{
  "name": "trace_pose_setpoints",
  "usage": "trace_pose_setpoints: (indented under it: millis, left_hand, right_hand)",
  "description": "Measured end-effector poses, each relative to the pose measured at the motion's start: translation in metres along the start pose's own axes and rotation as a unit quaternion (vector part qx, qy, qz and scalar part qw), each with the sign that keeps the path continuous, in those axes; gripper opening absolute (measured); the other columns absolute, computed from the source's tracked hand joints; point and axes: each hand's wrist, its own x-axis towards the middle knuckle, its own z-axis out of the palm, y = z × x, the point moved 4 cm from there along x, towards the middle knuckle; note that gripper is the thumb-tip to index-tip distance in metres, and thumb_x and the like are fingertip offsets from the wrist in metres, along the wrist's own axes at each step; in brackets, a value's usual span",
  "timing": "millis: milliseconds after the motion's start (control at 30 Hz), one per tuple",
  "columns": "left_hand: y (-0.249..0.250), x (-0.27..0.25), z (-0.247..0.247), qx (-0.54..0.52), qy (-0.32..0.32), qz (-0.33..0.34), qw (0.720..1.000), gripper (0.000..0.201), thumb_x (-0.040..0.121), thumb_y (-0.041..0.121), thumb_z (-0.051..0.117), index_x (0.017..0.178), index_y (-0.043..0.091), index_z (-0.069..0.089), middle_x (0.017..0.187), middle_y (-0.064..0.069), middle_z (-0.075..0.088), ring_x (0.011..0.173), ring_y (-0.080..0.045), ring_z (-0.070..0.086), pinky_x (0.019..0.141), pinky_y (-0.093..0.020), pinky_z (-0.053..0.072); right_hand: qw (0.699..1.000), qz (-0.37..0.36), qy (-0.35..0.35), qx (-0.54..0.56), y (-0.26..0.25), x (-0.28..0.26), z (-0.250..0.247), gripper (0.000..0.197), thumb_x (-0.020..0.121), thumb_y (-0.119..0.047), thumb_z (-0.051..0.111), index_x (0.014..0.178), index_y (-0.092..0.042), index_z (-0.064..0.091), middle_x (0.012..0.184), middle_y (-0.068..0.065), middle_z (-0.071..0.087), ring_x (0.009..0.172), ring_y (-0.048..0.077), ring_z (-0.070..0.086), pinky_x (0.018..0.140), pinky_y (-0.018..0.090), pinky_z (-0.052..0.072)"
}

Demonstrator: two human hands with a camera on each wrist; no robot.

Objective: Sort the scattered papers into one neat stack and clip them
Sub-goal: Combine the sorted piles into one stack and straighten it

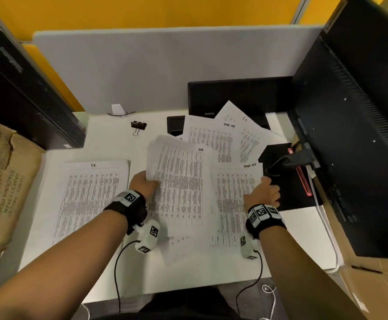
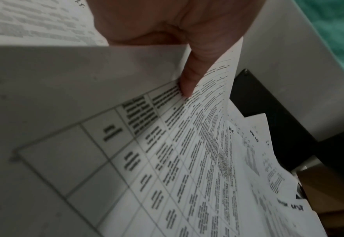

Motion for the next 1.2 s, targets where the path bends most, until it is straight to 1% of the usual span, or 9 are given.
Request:
trace_pose_setpoints:
  millis: [133, 267, 400, 533, 800, 967, 1033, 1100, 1200]
  left_hand:
    - [0.012, 0.005, -0.028, -0.070, 0.046, 0.007, 0.996, 0.032, 0.089, 0.009, 0.060, 0.121, 0.006, 0.061, 0.117, -0.014, 0.065, 0.102, -0.028, 0.062, 0.086, -0.033, 0.047]
    - [0.017, 0.014, -0.057, -0.107, 0.082, 0.013, 0.991, 0.035, 0.088, 0.008, 0.061, 0.124, 0.007, 0.059, 0.118, -0.011, 0.064, 0.107, -0.029, 0.061, 0.088, -0.033, 0.046]
    - [0.012, 0.020, -0.079, -0.119, 0.116, 0.009, 0.986, 0.037, 0.088, 0.008, 0.062, 0.125, 0.005, 0.058, 0.122, -0.014, 0.063, 0.112, -0.032, 0.059, 0.091, -0.035, 0.047]
    - [0.001, 0.020, -0.082, -0.120, 0.118, 0.005, 0.986, 0.038, 0.088, 0.007, 0.062, 0.125, 0.005, 0.057, 0.123, -0.015, 0.062, 0.114, -0.033, 0.058, 0.090, -0.034, 0.046]
    - [-0.003, 0.013, -0.066, -0.087, 0.086, 0.019, 0.992, 0.029, 0.088, 0.005, 0.060, 0.117, 0.004, 0.060, 0.116, -0.016, 0.065, 0.097, -0.029, 0.060, 0.084, -0.035, 0.047]
    - [0.001, 0.014, -0.066, -0.073, 0.081, 0.024, 0.994, 0.030, 0.088, 0.007, 0.061, 0.118, 0.005, 0.060, 0.115, -0.016, 0.065, 0.104, -0.035, 0.062, 0.087, -0.038, 0.049]
    - [0.002, 0.014, -0.065, -0.079, 0.078, 0.024, 0.993, 0.028, 0.088, 0.006, 0.060, 0.117, 0.005, 0.061, 0.114, -0.016, 0.066, 0.103, -0.035, 0.062, 0.087, -0.039, 0.050]
    - [0.003, 0.013, -0.063, -0.086, 0.076, 0.024, 0.993, 0.028, 0.089, 0.005, 0.059, 0.117, 0.005, 0.060, 0.113, -0.016, 0.066, 0.100, -0.032, 0.062, 0.084, -0.037, 0.049]
    - [0.005, 0.012, -0.060, -0.094, 0.073, 0.027, 0.992, 0.029, 0.090, 0.005, 0.058, 0.119, 0.006, 0.059, 0.113, -0.014, 0.065, 0.094, -0.028, 0.060, 0.081, -0.034, 0.048]
  right_hand:
    - [0.993, -0.034, -0.027, 0.113, 0.001, 0.006, -0.007, 0.067, 0.079, 0.013, 0.060, 0.138, -0.009, 0.038, 0.134, 0.022, 0.047, 0.122, 0.039, 0.048, 0.099, 0.046, 0.046]
    - [0.991, -0.060, -0.057, 0.103, 0.000, 0.007, -0.022, 0.042, 0.089, 0.006, 0.052, 0.130, -0.003, 0.055, 0.128, 0.019, 0.058, 0.116, 0.035, 0.059, 0.092, 0.040, 0.051]
    - [0.985, -0.101, -0.045, 0.131, -0.006, 0.006, -0.045, 0.020, 0.095, -0.006, 0.050, 0.108, -0.015, 0.063, 0.105, 0.009, 0.066, 0.083, 0.022, 0.060, 0.070, 0.028, 0.048]
    - [0.985, -0.137, 0.000, 0.104, -0.016, 0.007, -0.073, 0.018, 0.095, -0.009, 0.049, 0.099, -0.018, 0.064, 0.093, 0.005, 0.063, 0.075, 0.022, 0.055, 0.070, 0.027, 0.043]
    - [0.974, -0.170, 0.120, 0.086, -0.042, 0.000, -0.129, 0.029, 0.096, -0.008, 0.043, 0.116, -0.015, 0.065, 0.094, 0.014, 0.064, 0.081, 0.028, 0.058, 0.073, 0.036, 0.051]
    - [0.927, -0.211, 0.235, 0.201, -0.060, -0.014, -0.187, 0.025, 0.097, -0.013, 0.046, 0.116, -0.020, 0.062, 0.108, 0.012, 0.065, 0.099, 0.026, 0.063, 0.084, 0.035, 0.053]
    - [0.899, -0.238, 0.266, 0.253, -0.069, -0.021, -0.212, 0.026, 0.096, -0.014, 0.048, 0.117, -0.018, 0.062, 0.112, 0.007, 0.065, 0.101, 0.016, 0.061, 0.087, 0.014, 0.048]
    - [0.871, -0.266, 0.270, 0.313, -0.080, -0.027, -0.231, 0.024, 0.094, -0.016, 0.051, 0.114, -0.019, 0.063, 0.109, -0.002, 0.063, 0.097, 0.002, 0.056, 0.078, -0.001, 0.040]
    - [0.826, -0.312, 0.257, 0.392, -0.096, -0.042, -0.248, 0.021, 0.089, -0.015, 0.057, 0.101, -0.032, 0.060, 0.108, -0.007, 0.063, 0.095, -0.003, 0.060, 0.082, 0.007, 0.046]
